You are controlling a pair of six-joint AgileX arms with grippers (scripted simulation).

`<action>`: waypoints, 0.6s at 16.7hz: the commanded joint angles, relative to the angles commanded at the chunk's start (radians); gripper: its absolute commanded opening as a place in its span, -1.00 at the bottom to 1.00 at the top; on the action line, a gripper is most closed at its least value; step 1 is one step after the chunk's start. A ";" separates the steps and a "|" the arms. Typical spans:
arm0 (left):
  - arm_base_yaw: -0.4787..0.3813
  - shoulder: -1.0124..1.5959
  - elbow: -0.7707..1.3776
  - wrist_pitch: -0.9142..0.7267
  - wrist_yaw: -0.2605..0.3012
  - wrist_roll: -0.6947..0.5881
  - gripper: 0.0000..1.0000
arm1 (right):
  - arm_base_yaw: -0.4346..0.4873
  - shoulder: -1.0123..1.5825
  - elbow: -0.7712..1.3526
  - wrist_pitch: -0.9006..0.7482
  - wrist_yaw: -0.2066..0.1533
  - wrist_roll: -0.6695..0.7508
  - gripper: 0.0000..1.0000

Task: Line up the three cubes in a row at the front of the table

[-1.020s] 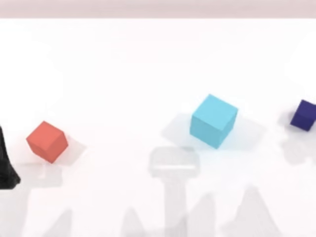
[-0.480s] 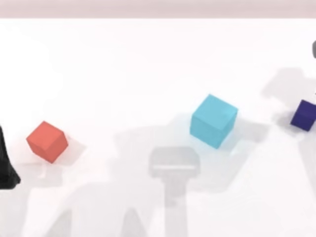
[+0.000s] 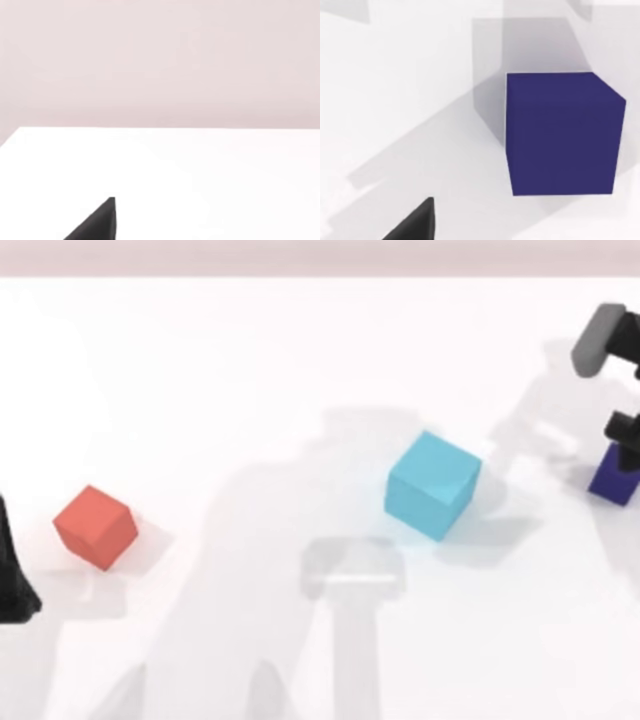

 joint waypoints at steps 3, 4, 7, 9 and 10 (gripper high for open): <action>0.000 0.000 0.000 0.000 0.000 0.000 1.00 | 0.001 0.024 0.024 -0.014 0.000 -0.012 1.00; 0.000 0.000 0.000 0.000 0.000 0.000 1.00 | 0.001 0.024 0.024 -0.014 0.000 -0.012 1.00; 0.000 0.000 0.000 0.000 0.000 0.000 1.00 | -0.004 0.023 0.019 -0.008 0.000 -0.012 1.00; 0.000 0.000 0.000 0.000 0.000 0.000 1.00 | -0.001 0.035 -0.011 0.028 0.000 -0.013 1.00; 0.000 0.000 0.000 0.000 0.000 0.000 1.00 | 0.000 0.046 -0.033 0.062 0.000 -0.012 1.00</action>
